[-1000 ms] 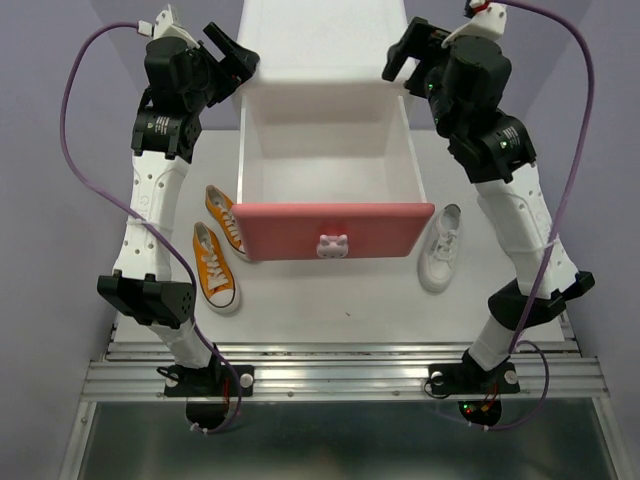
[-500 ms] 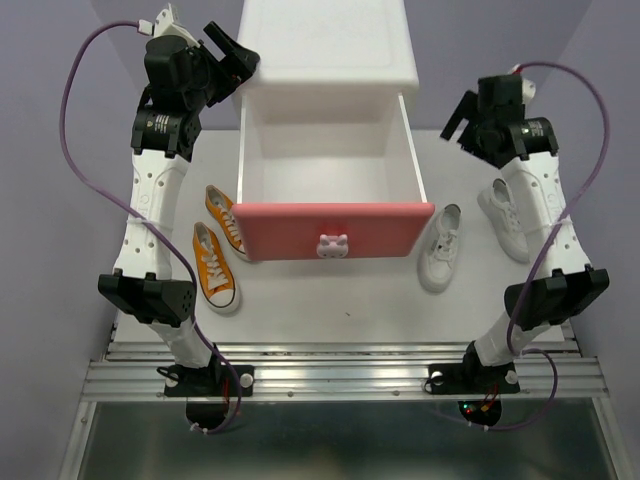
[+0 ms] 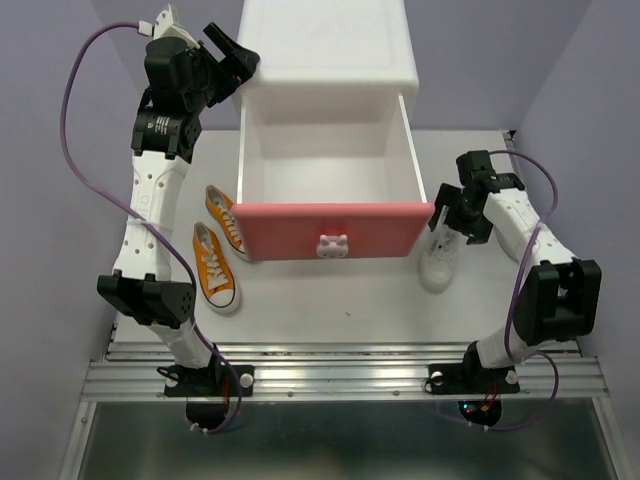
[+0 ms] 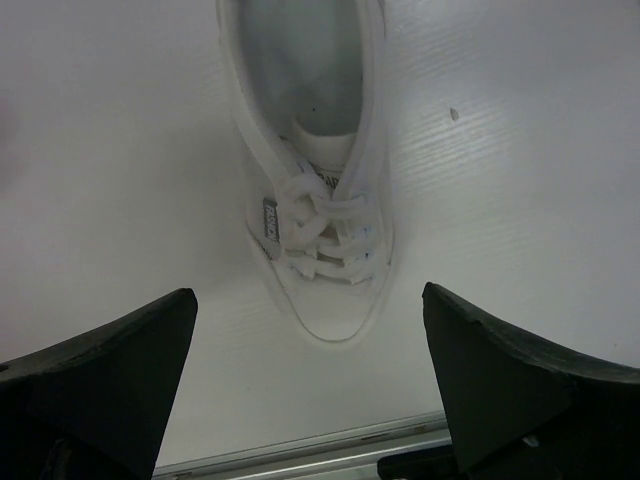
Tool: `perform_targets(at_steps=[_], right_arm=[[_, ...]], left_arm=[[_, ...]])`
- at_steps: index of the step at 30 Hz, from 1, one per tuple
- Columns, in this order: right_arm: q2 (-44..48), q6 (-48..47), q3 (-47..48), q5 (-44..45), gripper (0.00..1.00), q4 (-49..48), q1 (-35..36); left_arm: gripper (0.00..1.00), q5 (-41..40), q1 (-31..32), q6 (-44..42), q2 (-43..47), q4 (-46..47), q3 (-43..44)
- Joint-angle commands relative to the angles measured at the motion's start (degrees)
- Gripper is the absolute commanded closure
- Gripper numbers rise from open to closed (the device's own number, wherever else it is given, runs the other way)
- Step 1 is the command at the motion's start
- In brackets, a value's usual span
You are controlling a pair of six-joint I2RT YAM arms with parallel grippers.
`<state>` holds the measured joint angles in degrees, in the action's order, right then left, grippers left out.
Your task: Place and organize the shoes in the shoe cabinet
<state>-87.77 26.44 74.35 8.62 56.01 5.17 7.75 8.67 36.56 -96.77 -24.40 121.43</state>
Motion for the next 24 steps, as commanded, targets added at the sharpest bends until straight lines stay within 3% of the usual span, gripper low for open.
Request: perform_targets(at_steps=[1, 11, 13, 15, 21, 23, 24], right_arm=[[-1.4, -3.0, 0.2, -2.6, 0.0, -8.7, -0.8], [-5.0, -6.4, -0.3, 0.0, 0.03, -11.0, -2.0], [-4.9, -6.4, -1.5, -0.2, 0.09, -11.6, -2.5], [-4.7, -6.4, -2.5, -0.6, 0.23, -12.1, -2.5], [-6.1, -6.8, -3.6, 0.9, 0.26, -12.2, -2.5], [-6.4, -7.2, -3.6, 0.9, 0.31, -12.8, -2.5], [-6.5, -7.1, -3.6, 1.0, 0.38, -13.0, -2.5]], left_arm=[[0.06, -4.3, -1.3, -6.4, -3.1, -17.8, -4.9], [0.06, -5.4, -1.3, -6.9, -2.3, -18.4, -5.9], [0.06, -5.6, -1.3, -6.9, -2.2, -18.5, -6.0], [0.06, -5.7, -1.3, -7.1, -2.2, -18.6, -6.1], [0.06, -5.7, -1.3, -7.3, -2.3, -18.5, -6.3], [0.06, -5.6, -1.3, -7.3, -2.4, -18.4, -6.3], [0.06, -5.5, -1.3, -7.2, -2.5, -18.3, -6.3]])
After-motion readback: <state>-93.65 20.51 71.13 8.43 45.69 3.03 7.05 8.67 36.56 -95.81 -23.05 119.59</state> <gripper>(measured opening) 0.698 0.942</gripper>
